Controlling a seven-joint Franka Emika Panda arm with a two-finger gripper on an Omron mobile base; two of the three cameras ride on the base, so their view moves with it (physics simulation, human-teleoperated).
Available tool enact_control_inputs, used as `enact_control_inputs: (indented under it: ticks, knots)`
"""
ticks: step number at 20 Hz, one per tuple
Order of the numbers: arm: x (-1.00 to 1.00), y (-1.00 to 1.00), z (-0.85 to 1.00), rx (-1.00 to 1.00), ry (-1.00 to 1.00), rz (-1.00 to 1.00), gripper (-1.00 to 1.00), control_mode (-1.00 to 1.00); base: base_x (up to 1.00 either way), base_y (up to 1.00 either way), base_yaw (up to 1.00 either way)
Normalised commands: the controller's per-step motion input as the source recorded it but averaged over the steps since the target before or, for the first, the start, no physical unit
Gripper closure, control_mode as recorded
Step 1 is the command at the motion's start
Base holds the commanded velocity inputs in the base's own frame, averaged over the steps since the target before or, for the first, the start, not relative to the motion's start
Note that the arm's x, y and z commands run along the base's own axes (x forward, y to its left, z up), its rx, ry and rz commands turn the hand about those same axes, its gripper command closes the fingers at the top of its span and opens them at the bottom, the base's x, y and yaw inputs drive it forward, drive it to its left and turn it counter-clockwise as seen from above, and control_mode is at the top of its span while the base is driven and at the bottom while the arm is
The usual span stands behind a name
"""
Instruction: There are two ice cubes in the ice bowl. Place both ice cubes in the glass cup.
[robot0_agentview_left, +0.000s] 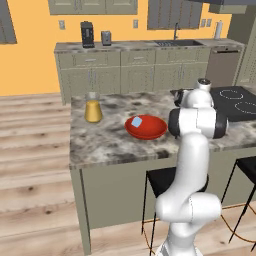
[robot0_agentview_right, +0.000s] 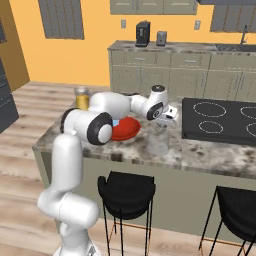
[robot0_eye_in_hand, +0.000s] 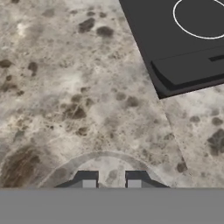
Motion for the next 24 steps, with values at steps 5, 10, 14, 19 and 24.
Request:
enact_control_inputs:
  ticks: [5, 10, 14, 19, 24]
  knots:
    - [0.16, 0.0, 0.0, 0.0, 0.0, 0.0, -1.0, -1.0, 0.0, 0.0, 0.0]
    - [-0.52, 0.42, 0.27, 0.0, -0.14, -0.01, -1.0, -1.0, 0.0, 0.0, 0.0]
    - [-0.68, 1.0, 0.05, 0.0, -0.13, 0.0, -1.0, -1.0, 0.0, 0.0, 0.0]
    - [-0.19, 1.0, 0.0, 0.0, -0.06, -0.04, -1.0, -1.0, 0.0, 0.0, 0.0]
    - [0.12, 1.0, 0.01, 0.03, -0.05, -0.14, -1.0, -1.0, 0.0, 0.0, 0.0]
